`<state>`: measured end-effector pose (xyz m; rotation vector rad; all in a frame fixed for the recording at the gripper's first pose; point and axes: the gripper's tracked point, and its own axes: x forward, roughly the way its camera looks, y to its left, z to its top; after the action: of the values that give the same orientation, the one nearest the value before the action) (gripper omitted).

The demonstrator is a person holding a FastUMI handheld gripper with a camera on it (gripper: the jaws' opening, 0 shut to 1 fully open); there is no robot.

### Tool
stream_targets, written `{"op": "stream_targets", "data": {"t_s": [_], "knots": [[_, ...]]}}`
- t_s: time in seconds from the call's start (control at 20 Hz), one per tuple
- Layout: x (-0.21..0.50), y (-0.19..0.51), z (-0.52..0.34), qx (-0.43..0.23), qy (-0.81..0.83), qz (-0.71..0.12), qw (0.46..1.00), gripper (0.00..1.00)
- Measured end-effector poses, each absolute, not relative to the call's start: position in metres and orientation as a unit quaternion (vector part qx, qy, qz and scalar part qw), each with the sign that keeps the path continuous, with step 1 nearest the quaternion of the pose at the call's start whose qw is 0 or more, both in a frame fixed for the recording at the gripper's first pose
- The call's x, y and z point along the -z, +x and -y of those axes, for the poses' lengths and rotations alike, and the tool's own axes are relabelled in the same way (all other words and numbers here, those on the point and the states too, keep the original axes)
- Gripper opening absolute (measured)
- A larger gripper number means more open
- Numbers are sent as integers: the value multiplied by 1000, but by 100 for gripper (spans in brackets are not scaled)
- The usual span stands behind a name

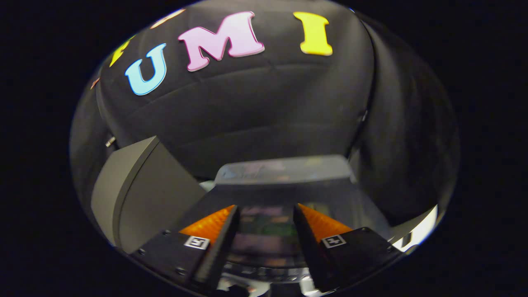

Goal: Put the clothes into the washing machine and then close the washing machine lid.

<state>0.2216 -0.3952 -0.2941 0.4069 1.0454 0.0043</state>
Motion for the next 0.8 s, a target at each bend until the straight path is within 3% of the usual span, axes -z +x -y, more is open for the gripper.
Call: {"op": "stream_targets", "data": {"t_s": [0.05,0.1,0.25,0.4,0.6,0.8], "knots": [[291,216,394,12,217,-487,846,73],[296,218,405,41,207,-462,862,73],[252,239,418,63,153,-377,911,100],[189,256,400,61,105,-304,945,100],[61,282,368,49,46,-138,988,99],[-25,286,349,56,-17,-13,998,98]]}}
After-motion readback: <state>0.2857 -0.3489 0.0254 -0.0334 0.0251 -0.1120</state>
